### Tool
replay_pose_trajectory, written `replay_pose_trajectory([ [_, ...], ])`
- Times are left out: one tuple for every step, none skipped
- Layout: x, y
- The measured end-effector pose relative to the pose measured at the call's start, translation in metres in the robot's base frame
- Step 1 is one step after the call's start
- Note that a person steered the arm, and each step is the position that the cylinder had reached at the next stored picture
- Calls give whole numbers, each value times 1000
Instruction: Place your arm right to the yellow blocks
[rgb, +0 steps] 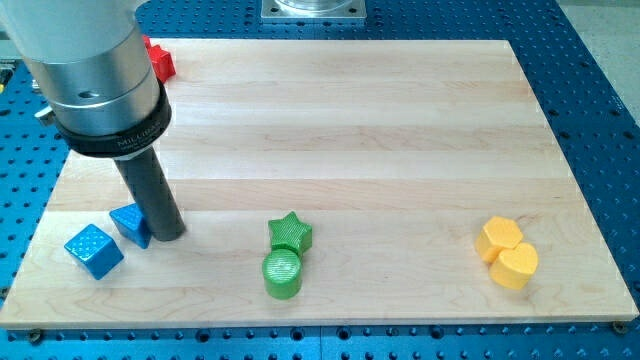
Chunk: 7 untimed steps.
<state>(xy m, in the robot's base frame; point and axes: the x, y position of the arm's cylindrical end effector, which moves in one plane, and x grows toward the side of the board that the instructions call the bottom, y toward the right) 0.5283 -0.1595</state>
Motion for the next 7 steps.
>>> replay_pose_trajectory([
  [-1,0],
  [-1,0],
  [-9,-3],
  [-14,-8],
  [-55,-6],
  [-59,55],
  [-73,68],
])
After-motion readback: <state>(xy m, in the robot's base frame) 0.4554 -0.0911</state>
